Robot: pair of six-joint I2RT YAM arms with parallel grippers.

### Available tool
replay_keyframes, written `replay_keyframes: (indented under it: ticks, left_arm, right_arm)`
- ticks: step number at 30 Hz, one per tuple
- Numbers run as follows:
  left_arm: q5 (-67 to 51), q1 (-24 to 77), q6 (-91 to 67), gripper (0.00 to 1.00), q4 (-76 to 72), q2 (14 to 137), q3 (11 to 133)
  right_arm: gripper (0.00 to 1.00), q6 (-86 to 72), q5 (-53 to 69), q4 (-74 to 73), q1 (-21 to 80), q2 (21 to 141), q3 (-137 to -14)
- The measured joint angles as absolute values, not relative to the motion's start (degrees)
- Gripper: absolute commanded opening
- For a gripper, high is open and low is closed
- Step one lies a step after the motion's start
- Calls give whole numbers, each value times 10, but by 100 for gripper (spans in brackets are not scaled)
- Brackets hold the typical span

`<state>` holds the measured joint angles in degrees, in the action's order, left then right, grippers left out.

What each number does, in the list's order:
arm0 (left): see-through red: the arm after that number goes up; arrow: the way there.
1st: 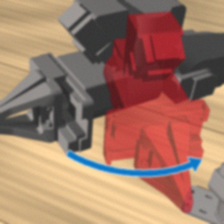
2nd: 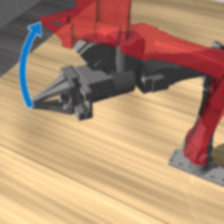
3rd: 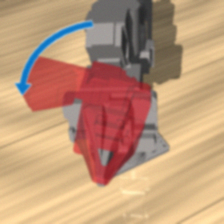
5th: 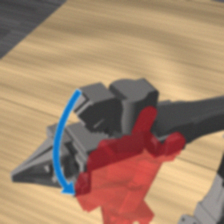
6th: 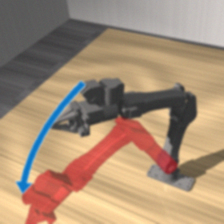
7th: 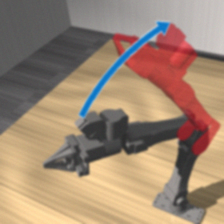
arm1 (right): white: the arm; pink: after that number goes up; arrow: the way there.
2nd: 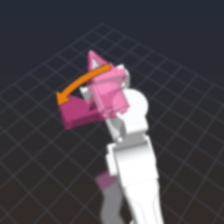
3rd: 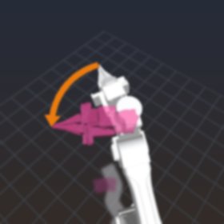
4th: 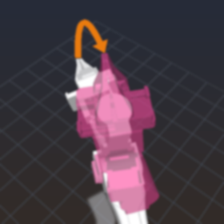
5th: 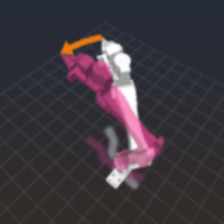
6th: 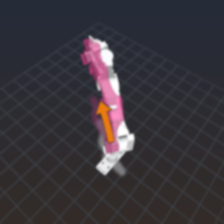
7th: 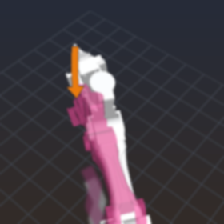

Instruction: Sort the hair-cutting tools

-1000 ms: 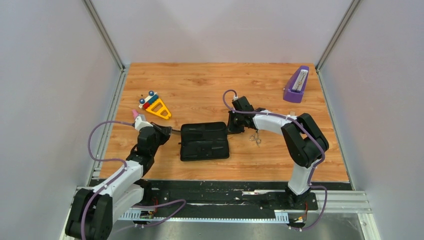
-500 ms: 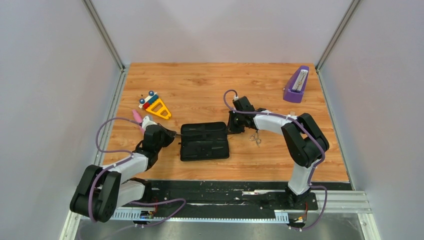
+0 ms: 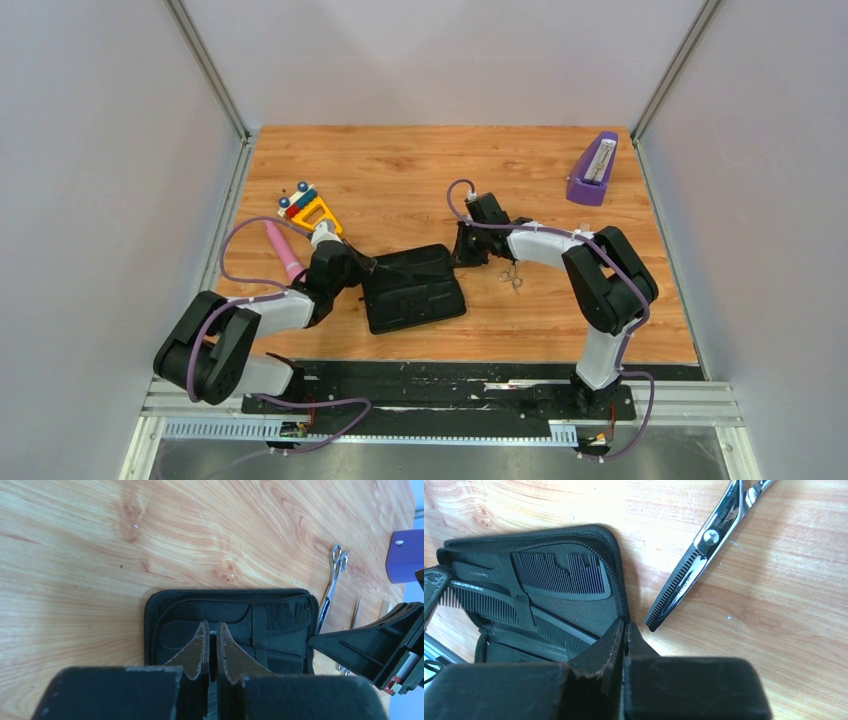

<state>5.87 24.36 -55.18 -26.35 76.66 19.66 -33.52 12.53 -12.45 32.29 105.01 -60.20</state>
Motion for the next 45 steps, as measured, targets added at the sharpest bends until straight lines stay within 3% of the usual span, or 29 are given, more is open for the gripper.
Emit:
replay_keyframes:
  ticks: [2,5,11,14,17,19,25,29,39,45]
  left_arm:
    - [58,251,-552,19,-265,774,198]
    - [56,261,-545,42,-256,779,200]
    - [61,277,-528,69,-197,742,204]
    - [74,278,-517,77,-137,703,213]
    - [96,278,-506,77,-63,672,247]
    - [113,278,-500,76,-17,659,272]
    - [138,278,-487,63,74,655,302]
    - [138,278,-478,58,109,701,319]
    - [112,255,-452,30,100,805,366]
    - [106,242,-435,27,73,845,390]
  right_arm:
    - [0,-336,125,-121,323,1050,-601]
    - [0,-337,125,-117,323,1050,-599]
    - [5,-342,124,-109,325,1049,-597]
    - [10,-342,121,-109,326,1047,-596]
    - [15,-342,117,-113,328,1044,-596]
    - [25,-339,116,-120,330,1040,-596]
    - [42,-316,104,-158,338,1010,-596]
    - [44,-284,96,-186,352,983,-603]
    - [41,-187,33,-221,445,981,-623]
    - [40,-174,-4,-223,452,1024,-630]
